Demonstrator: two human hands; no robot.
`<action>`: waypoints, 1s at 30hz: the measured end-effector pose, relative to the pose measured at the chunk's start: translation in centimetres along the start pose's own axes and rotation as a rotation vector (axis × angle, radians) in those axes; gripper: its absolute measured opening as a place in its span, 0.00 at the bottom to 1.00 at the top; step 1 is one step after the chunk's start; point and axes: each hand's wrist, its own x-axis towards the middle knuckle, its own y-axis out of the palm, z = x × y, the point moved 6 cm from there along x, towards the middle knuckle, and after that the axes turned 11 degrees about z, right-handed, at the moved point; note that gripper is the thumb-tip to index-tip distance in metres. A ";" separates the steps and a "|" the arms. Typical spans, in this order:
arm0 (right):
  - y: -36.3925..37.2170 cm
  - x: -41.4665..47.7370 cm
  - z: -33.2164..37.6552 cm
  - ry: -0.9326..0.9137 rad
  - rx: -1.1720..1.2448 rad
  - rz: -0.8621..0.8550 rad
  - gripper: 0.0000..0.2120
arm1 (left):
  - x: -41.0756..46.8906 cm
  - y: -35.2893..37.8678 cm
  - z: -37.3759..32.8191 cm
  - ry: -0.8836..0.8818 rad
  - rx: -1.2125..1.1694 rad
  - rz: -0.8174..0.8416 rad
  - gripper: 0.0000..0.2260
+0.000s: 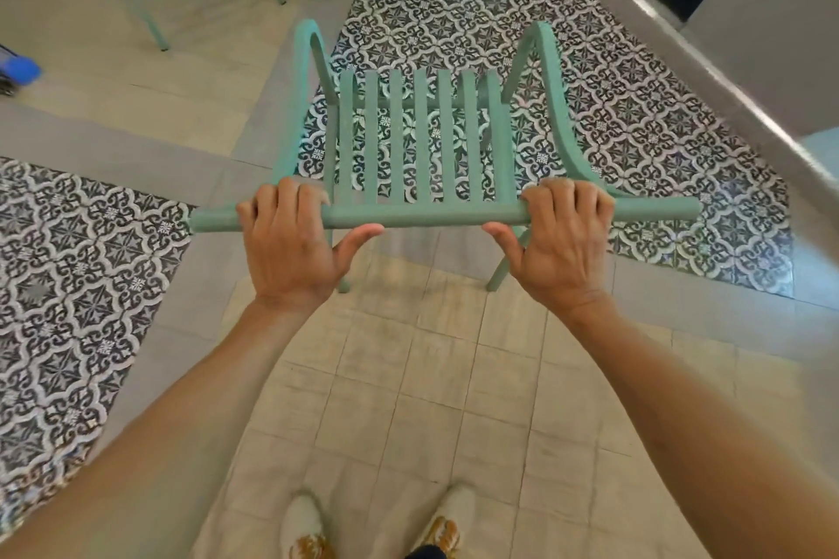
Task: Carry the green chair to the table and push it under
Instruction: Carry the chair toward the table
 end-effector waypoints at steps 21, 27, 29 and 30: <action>9.5 18.9 -15.3 -0.127 0.092 0.076 0.34 | 18.1 10.1 -6.6 -0.176 0.045 0.015 0.29; 12.1 22.9 -19.4 -0.141 0.114 0.080 0.33 | 22.4 12.8 -8.5 -0.198 0.041 0.021 0.29; 12.9 23.9 -20.8 -0.161 0.107 0.075 0.32 | 23.6 13.7 -9.1 -0.209 0.043 0.035 0.29; 13.3 24.4 -21.5 -0.167 0.108 0.065 0.31 | 24.2 14.1 -9.5 -0.215 0.044 0.037 0.29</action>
